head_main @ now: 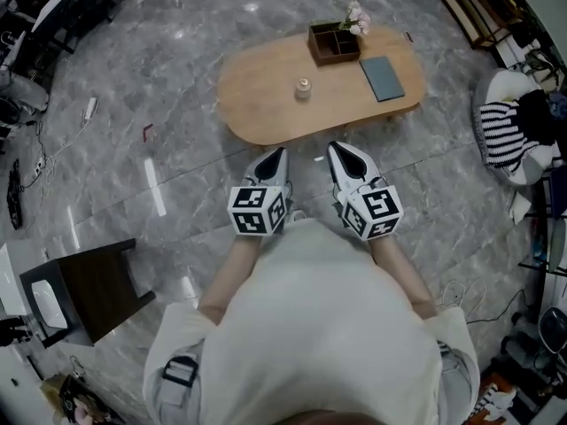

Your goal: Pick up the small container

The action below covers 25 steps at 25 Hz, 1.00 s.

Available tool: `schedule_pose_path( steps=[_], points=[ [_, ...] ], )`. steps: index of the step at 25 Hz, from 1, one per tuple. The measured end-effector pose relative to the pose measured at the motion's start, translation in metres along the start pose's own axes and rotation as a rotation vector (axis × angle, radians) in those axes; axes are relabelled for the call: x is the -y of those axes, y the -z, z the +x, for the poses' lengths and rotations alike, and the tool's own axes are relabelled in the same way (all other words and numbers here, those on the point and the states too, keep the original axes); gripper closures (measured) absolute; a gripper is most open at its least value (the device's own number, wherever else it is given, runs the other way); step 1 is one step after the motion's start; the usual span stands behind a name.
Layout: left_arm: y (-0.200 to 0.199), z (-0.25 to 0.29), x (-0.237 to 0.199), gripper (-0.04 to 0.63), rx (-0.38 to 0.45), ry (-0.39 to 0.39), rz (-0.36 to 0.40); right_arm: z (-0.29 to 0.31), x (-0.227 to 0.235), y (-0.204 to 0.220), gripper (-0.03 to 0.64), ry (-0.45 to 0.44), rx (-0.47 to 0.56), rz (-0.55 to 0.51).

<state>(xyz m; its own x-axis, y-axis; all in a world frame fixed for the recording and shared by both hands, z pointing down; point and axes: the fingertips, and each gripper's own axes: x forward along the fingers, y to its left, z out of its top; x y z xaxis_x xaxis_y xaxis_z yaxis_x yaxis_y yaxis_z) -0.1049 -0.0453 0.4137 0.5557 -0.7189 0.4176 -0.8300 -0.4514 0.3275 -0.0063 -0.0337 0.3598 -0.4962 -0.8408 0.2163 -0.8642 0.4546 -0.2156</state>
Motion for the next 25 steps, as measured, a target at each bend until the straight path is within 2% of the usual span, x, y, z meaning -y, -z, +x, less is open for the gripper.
schedule_pose_path(
  steps=[9,14,25],
  points=[
    [0.004,0.032,-0.028,0.594,-0.049,-0.012,-0.034,0.029,0.028,0.002,0.617,0.05,-0.033,0.025],
    [0.013,0.064,-0.033,0.594,-0.076,-0.028,-0.05,0.042,0.05,0.018,0.617,0.029,-0.083,0.064],
    [0.026,0.167,-0.064,0.593,-0.152,-0.057,-0.112,0.118,0.126,0.049,0.617,-0.011,-0.195,0.045]
  ],
)
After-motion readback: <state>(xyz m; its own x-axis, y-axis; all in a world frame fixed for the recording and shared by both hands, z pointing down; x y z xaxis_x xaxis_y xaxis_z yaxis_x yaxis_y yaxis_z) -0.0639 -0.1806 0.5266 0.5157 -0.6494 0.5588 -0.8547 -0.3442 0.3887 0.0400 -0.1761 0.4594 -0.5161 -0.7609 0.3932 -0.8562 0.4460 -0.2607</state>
